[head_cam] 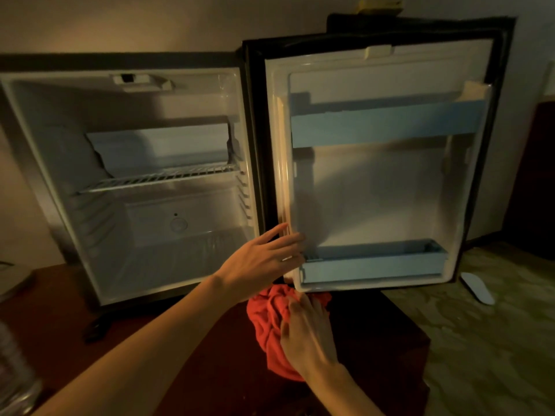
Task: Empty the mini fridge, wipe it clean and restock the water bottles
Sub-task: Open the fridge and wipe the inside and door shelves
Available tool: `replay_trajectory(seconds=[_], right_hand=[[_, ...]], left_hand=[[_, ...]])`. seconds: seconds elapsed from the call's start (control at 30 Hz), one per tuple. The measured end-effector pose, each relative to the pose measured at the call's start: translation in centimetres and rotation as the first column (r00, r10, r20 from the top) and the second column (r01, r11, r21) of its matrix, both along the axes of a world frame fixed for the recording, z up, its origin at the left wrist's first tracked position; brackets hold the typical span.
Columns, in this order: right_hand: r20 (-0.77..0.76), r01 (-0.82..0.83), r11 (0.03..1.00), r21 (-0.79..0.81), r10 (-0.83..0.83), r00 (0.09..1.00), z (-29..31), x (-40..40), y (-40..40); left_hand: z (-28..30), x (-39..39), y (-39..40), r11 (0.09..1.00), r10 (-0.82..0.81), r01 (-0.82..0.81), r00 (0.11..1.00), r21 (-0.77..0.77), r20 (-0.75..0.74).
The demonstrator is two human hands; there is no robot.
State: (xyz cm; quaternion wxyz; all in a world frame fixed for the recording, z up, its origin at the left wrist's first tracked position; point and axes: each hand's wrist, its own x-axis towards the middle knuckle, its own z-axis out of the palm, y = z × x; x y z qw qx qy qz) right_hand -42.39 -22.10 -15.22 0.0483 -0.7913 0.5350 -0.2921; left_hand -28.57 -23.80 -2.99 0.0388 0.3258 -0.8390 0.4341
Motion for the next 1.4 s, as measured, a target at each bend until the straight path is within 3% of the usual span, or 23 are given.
replay_trajectory(seconds=[0.57,0.73,0.87,1.03,1.17,1.3,1.4], right_hand=[[0.206,0.034,0.994,0.099,-0.054,0.977,0.3,-7.0,-2.7],[0.204,0.195,0.969,0.152,-0.223,0.953,-0.3,-11.5,-4.7],[0.13,0.305,0.938,0.163,-0.327,0.936,-0.3,-14.7,-6.3],[-0.026,0.274,0.96,0.066,-0.273,0.962,0.1,-14.5,-5.2],[-0.093,0.14,0.984,-0.107,-0.15,0.984,-0.2,-12.4,-3.6],[-0.135,-0.006,0.991,-0.131,-0.012,0.991,0.0,-10.0,-4.1],[-0.13,-0.082,0.993,-0.089,0.07,0.989,-0.2,-9.9,-4.9]], left_hand=[[0.5,0.0,0.5,0.998,0.054,-0.055,0.998,0.013,0.029],[0.0,-0.3,0.5,0.994,0.105,-0.105,0.994,0.028,0.015],[-1.3,-1.6,0.8,0.991,0.13,-0.131,0.986,0.004,-0.103],[-3.4,-6.7,-0.2,0.999,0.047,-0.041,0.955,0.025,-0.292],[-5.6,-10.0,-1.8,0.985,0.167,-0.136,0.889,0.102,-0.426],[-5.1,-10.9,-3.3,0.97,0.242,-0.186,0.809,0.157,-0.536],[-4.5,-11.4,-4.1,0.947,0.318,-0.232,0.78,0.223,-0.539]])
